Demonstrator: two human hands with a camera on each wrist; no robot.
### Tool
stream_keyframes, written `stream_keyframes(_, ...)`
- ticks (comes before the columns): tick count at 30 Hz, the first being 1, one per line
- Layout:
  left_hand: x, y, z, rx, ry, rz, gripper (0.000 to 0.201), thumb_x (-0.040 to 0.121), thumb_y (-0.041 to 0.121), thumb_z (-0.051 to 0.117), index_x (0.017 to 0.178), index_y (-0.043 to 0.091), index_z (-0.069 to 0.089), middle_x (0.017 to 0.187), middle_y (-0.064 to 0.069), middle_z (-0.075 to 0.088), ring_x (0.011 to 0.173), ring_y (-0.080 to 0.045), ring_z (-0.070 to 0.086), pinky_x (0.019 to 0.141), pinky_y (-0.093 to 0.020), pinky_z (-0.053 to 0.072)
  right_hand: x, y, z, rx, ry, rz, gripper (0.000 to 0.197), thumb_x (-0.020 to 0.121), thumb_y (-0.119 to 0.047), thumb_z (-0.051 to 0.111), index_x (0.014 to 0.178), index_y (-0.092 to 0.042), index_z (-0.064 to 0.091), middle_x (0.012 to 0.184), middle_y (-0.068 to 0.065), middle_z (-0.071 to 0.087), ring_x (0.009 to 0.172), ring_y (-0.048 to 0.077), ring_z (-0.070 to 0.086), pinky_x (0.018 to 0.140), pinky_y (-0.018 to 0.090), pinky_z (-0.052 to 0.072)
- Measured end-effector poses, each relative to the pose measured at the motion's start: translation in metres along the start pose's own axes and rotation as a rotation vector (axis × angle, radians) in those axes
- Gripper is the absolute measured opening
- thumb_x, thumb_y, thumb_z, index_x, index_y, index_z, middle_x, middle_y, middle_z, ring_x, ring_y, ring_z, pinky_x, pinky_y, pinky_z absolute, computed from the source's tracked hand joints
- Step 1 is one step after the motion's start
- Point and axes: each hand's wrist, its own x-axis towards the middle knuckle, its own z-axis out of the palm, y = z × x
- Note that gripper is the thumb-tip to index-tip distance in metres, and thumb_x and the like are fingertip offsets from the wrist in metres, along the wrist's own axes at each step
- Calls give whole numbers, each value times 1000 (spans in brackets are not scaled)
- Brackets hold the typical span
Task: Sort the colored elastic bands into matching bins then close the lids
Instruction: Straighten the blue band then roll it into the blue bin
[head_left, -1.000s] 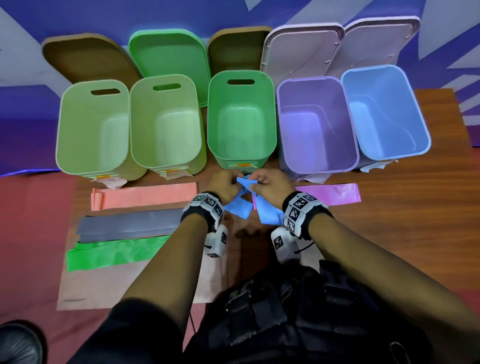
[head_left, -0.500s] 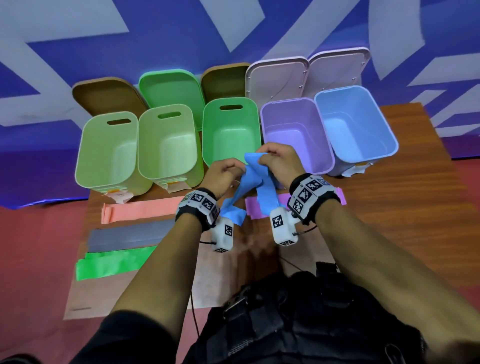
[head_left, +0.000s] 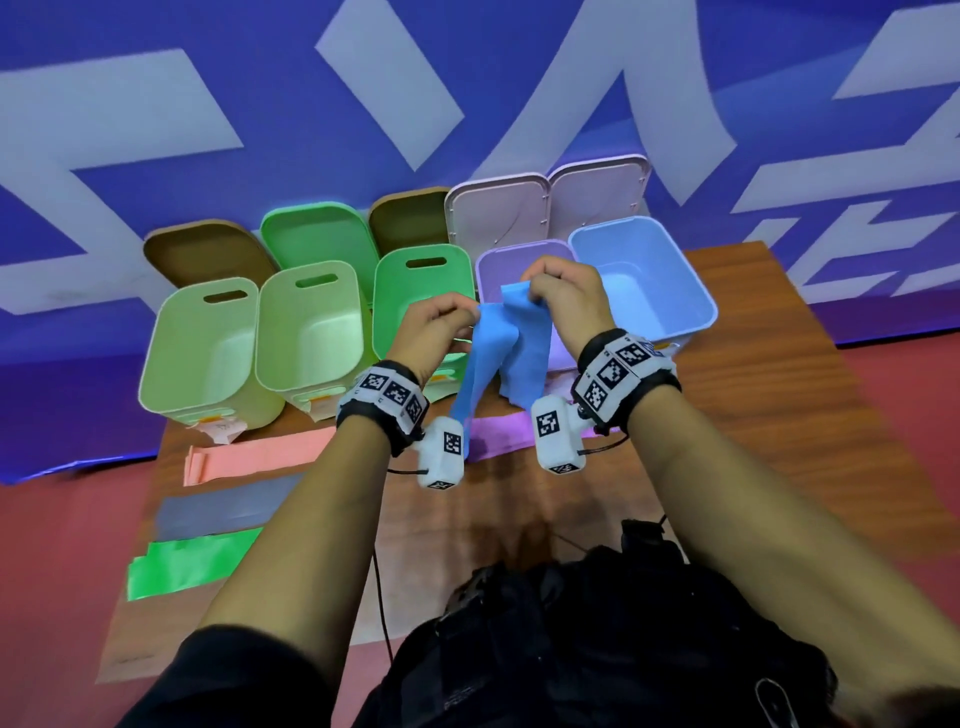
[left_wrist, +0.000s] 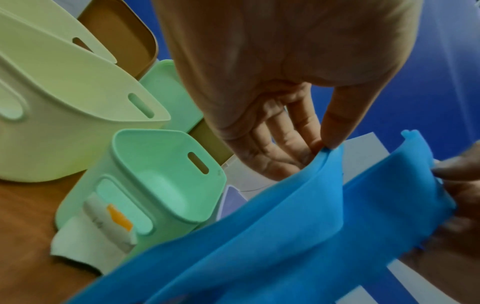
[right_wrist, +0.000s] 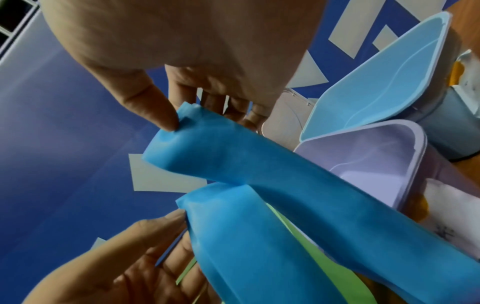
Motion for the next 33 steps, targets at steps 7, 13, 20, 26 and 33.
stream_keyframes(7,-6,31,14,-25,32,89,19,91,1,56,79,13,62,77,-5,60,65,-13,58,62,-22,51,-2,-20,-15,63,-9,-69,7,66,-11,49,61,-9,53,55,-13,47,59,7,40,57,20,33)
stream_keyframes(13,-8,48,18,-53,67,152,22,93,0,54,78,15,60,81,-4,60,64,-9,59,62,-20,52,-2,-26,-25,66,51,-100,7,69,-14,49,66,-13,55,65,-1,46,64,9,38,57,18,33)
stream_keyframes(20,-1,63,19,-7,74,259,17,94,2,56,82,13,63,85,-5,63,78,-16,61,72,-32,56,-2,-37,-31,95,-3,-97,6,69,-15,52,69,-14,58,69,1,50,66,11,42,57,18,37)
stream_keyframes(26,4,73,24,5,31,321,16,96,5,57,86,14,64,83,-1,65,80,-18,62,75,-34,57,0,-43,-33,149,-86,-101,11,71,-12,56,79,-10,64,76,8,53,75,17,47,71,30,41)
stream_keyframes(33,9,79,29,-59,-22,348,12,95,6,57,91,14,66,95,-4,66,90,-20,65,75,-33,55,7,-42,-34,249,-26,-106,15,82,-2,64,94,-12,63,91,12,67,86,20,63,90,43,54)
